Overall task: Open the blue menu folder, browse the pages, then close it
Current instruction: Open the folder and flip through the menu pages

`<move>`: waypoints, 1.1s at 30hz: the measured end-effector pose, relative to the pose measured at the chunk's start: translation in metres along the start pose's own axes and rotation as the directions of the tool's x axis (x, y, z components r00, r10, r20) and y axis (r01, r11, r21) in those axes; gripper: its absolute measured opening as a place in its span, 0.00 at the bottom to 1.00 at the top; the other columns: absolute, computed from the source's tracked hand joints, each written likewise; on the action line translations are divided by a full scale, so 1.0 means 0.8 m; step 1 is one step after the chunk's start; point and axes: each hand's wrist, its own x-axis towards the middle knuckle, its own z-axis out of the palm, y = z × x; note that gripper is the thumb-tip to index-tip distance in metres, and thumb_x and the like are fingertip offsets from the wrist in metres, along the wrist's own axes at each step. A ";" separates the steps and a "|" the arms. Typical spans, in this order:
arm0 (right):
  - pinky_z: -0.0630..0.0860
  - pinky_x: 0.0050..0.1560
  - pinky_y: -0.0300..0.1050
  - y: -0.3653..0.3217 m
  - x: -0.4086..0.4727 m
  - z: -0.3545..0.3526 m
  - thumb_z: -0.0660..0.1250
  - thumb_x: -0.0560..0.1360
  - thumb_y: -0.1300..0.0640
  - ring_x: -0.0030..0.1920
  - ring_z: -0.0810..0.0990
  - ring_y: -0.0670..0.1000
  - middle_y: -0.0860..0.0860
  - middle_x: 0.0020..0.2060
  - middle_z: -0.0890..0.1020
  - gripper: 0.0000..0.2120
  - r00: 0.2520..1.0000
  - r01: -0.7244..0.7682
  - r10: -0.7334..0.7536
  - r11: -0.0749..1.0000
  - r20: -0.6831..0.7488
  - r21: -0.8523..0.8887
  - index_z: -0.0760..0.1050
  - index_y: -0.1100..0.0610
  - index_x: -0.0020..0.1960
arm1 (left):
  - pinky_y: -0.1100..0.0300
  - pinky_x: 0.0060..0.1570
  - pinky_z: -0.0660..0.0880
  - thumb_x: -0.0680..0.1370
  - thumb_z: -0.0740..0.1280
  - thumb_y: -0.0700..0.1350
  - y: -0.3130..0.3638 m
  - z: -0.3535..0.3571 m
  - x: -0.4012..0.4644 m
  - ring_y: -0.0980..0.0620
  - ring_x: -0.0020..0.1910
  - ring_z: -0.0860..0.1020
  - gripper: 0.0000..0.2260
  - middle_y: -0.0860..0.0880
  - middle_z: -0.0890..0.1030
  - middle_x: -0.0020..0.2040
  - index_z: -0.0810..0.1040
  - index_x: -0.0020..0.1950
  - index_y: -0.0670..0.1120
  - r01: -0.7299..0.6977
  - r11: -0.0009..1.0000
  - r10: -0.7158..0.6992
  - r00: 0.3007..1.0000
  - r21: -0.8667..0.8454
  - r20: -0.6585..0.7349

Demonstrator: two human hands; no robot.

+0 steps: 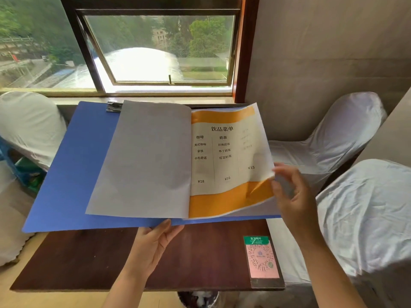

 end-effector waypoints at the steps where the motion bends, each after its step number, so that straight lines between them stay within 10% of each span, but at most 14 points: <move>1: 0.78 0.58 0.52 -0.005 -0.001 0.007 0.64 0.75 0.53 0.60 0.76 0.44 0.46 0.62 0.75 0.15 0.996 -0.087 0.083 0.972 0.029 0.220 0.69 0.42 0.60 | 0.52 0.43 0.82 0.70 0.64 0.32 -0.002 0.001 0.000 0.43 0.50 0.83 0.22 0.43 0.85 0.49 0.72 0.64 0.42 0.000 1.000 0.000 1.000 0.002 -0.003; 5: 0.75 0.61 0.49 -0.019 -0.012 0.043 0.51 0.74 0.42 0.63 0.76 0.50 0.51 0.65 0.76 0.26 0.937 -0.349 0.230 0.607 0.263 0.713 0.58 0.42 0.71 | 0.51 0.43 0.82 0.69 0.65 0.32 -0.007 0.008 0.001 0.42 0.50 0.83 0.22 0.44 0.85 0.50 0.73 0.62 0.44 -0.008 1.000 0.008 1.000 0.006 0.010; 10: 0.66 0.49 0.18 -0.029 -0.035 0.101 0.58 0.79 0.56 0.57 0.71 0.31 0.47 0.67 0.67 0.23 0.972 -0.205 0.175 0.958 0.158 0.201 0.57 0.53 0.72 | 0.52 0.41 0.82 0.69 0.66 0.32 -0.014 0.016 -0.002 0.41 0.52 0.82 0.24 0.45 0.85 0.52 0.73 0.62 0.49 -0.006 1.000 0.006 1.000 -0.002 0.028; 17: 0.50 0.70 0.33 -0.046 -0.066 0.147 0.51 0.80 0.50 0.72 0.42 0.36 0.37 0.73 0.36 0.28 0.881 0.208 -0.140 0.972 0.453 -0.106 0.36 0.35 0.71 | 0.56 0.41 0.82 0.70 0.64 0.34 -0.016 0.026 -0.011 0.44 0.48 0.83 0.23 0.41 0.84 0.50 0.71 0.65 0.41 -0.013 0.998 0.010 0.999 0.066 0.040; 23: 0.42 0.74 0.48 -0.059 -0.084 0.166 0.49 0.80 0.47 0.76 0.48 0.47 0.47 0.77 0.49 0.27 0.755 0.372 -0.169 0.906 0.633 -0.202 0.37 0.38 0.72 | 0.58 0.38 0.82 0.74 0.61 0.39 -0.020 0.032 -0.023 0.46 0.47 0.83 0.18 0.38 0.81 0.52 0.71 0.64 0.38 -0.028 0.971 0.018 0.999 0.236 0.043; 27: 0.59 0.71 0.44 -0.057 -0.078 0.149 0.51 0.80 0.48 0.72 0.63 0.49 0.48 0.73 0.65 0.23 0.705 0.301 -0.161 0.950 0.691 -0.086 0.50 0.43 0.74 | 0.59 0.36 0.82 0.73 0.61 0.37 -0.019 0.030 -0.028 0.48 0.42 0.84 0.22 0.42 0.84 0.44 0.67 0.67 0.36 -0.023 0.985 0.013 0.998 0.174 0.053; 33: 0.69 0.65 0.42 -0.026 -0.027 0.068 0.67 0.73 0.61 0.64 0.75 0.52 0.54 0.63 0.77 0.20 0.919 0.298 -0.221 0.932 0.326 -0.207 0.73 0.54 0.64 | 0.52 0.43 0.82 0.69 0.65 0.32 -0.013 0.026 -0.016 0.40 0.51 0.82 0.21 0.42 0.84 0.51 0.74 0.61 0.45 -0.016 1.000 0.015 0.999 0.024 0.040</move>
